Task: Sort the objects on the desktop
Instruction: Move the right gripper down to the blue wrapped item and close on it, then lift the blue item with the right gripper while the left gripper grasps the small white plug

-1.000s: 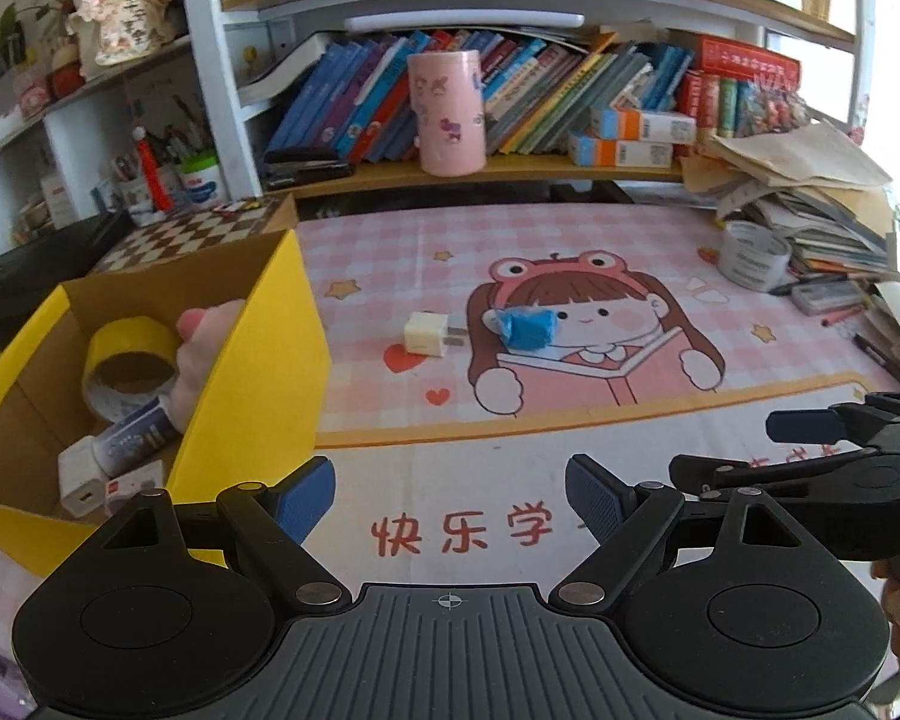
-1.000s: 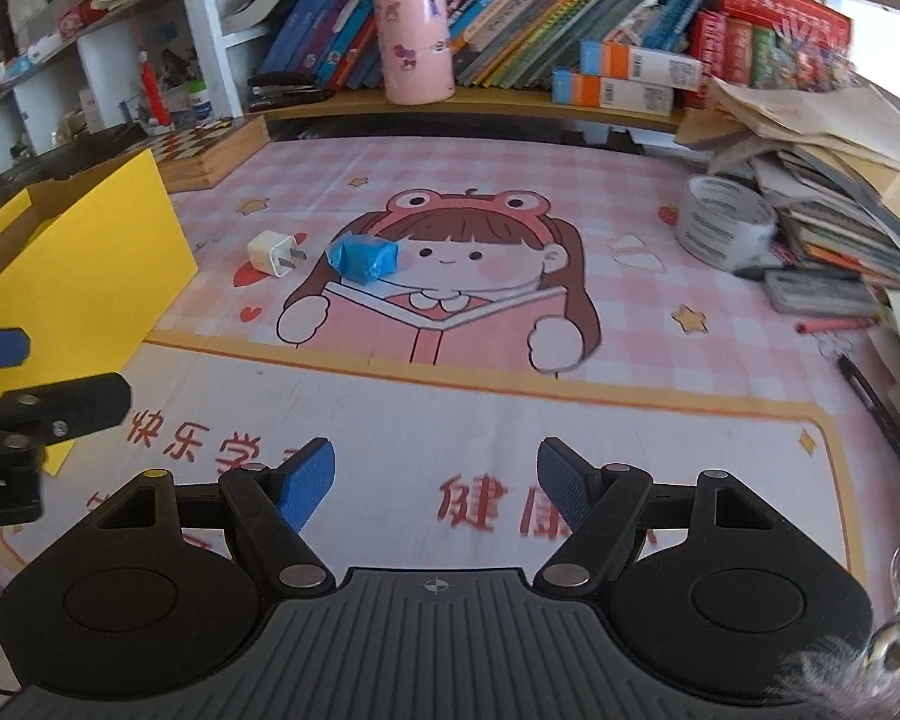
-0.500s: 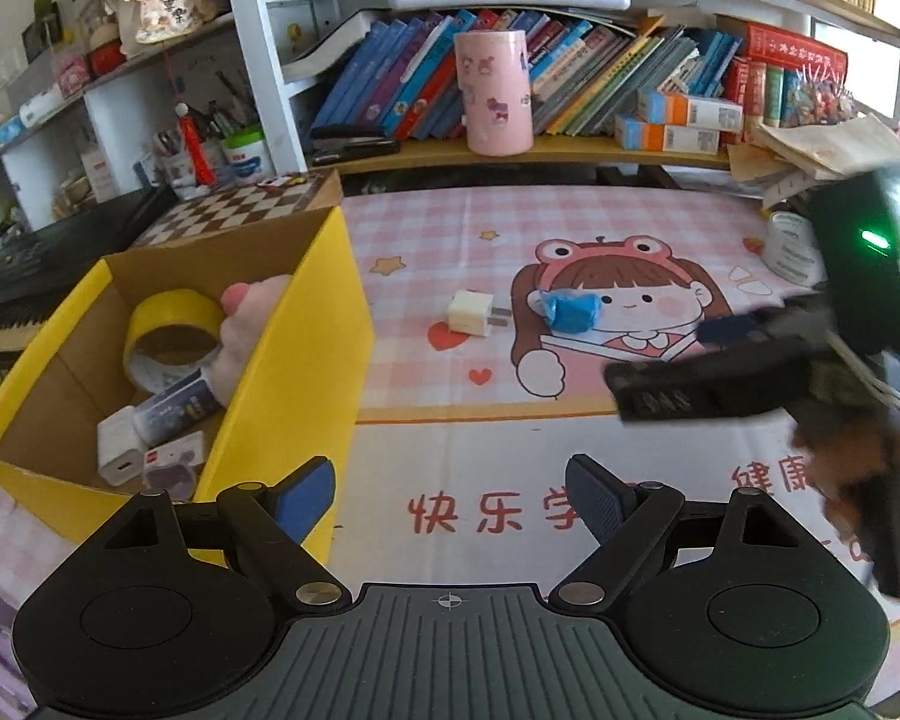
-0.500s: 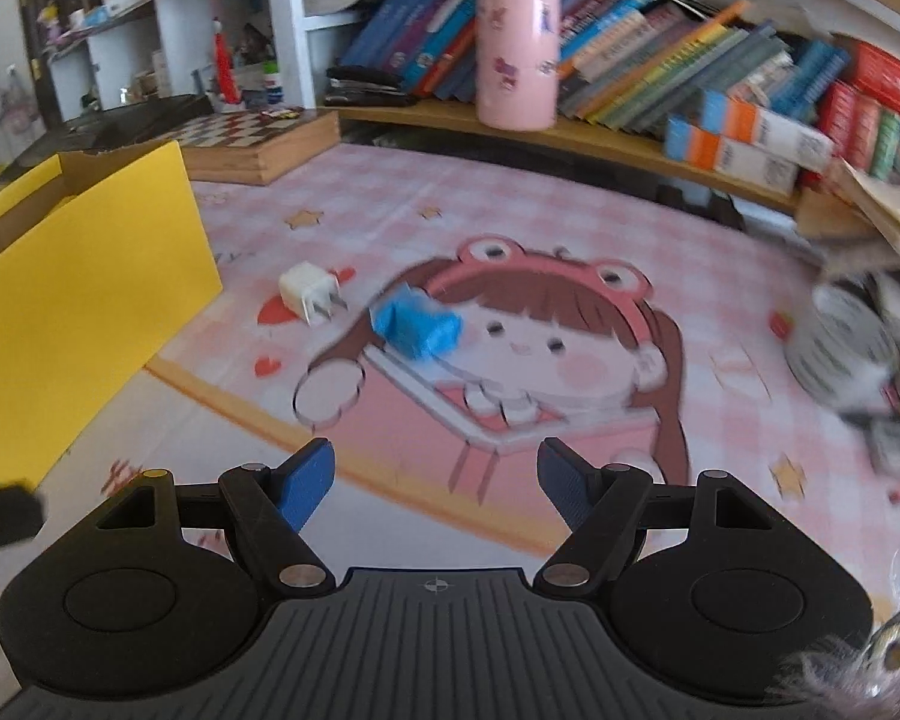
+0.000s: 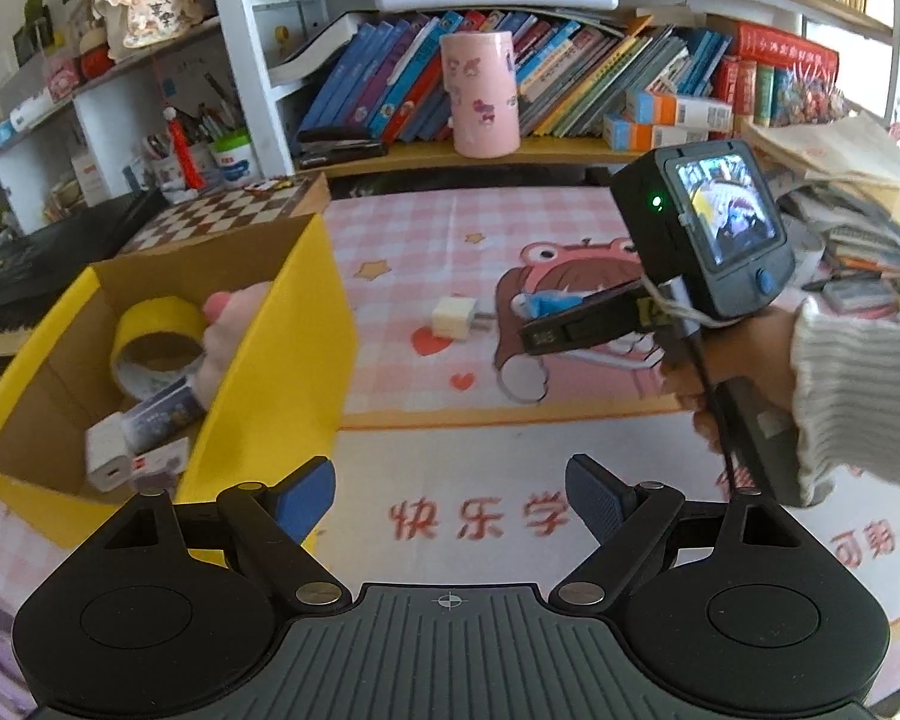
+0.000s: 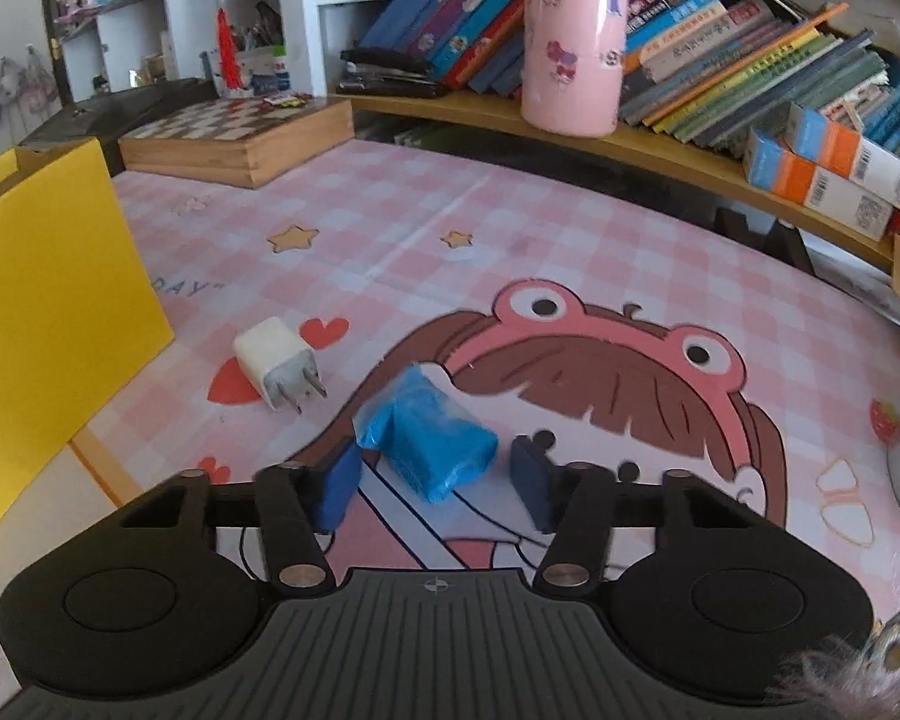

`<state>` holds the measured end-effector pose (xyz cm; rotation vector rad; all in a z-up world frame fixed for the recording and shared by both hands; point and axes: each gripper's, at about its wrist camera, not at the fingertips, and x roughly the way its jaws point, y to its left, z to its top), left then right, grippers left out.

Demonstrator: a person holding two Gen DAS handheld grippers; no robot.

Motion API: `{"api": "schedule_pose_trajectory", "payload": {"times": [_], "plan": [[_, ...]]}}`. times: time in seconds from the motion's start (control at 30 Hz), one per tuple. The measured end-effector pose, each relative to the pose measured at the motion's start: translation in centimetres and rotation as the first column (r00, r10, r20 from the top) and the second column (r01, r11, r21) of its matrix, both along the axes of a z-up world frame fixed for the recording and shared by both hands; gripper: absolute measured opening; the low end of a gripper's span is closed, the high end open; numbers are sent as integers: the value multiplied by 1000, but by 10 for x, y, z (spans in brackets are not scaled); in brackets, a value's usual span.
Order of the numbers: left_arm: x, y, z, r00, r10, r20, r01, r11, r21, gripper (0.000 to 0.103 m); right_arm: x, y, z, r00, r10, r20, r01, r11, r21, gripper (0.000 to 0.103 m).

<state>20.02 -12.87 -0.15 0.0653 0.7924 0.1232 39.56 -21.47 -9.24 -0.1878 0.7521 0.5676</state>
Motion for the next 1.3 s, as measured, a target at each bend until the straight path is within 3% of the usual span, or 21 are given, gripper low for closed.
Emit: {"api": "schedule_pose_trajectory", "payload": {"times": [0.2, 0.3, 0.5, 0.63, 0.77, 1.0, 1.3], "plan": [[33, -13, -3, 998, -53, 33, 53, 998, -17, 84, -1, -19, 14, 999, -30, 27, 29, 999, 40, 38], [59, -12, -12, 998, -52, 25, 53, 997, -54, 75, -5, -36, 21, 997, -62, 47, 59, 997, 52, 38], [112, 1, -36, 999, 38, -3, -38, 999, -38, 68, -20, -72, 35, 991, -108, 75, 102, 992, 78, 38], [136, 5, -53, 999, 35, -16, -34, 999, 16, 68, -30, -86, 39, 991, -128, 49, 123, 987, 104, 38], [149, 9, -67, 999, 32, -27, -31, 999, 38, 68, -38, -90, 39, 991, -131, 7, 129, 983, 132, 38], [170, 13, -79, 998, 21, -63, -17, 997, 69, 54, -53, -90, 35, 993, -115, -37, 120, 982, 144, 38], [177, 16, -81, 999, -5, -47, 6, 999, 32, 42, -59, -92, 31, 992, -107, -74, 116, 984, 132, 38]]}}
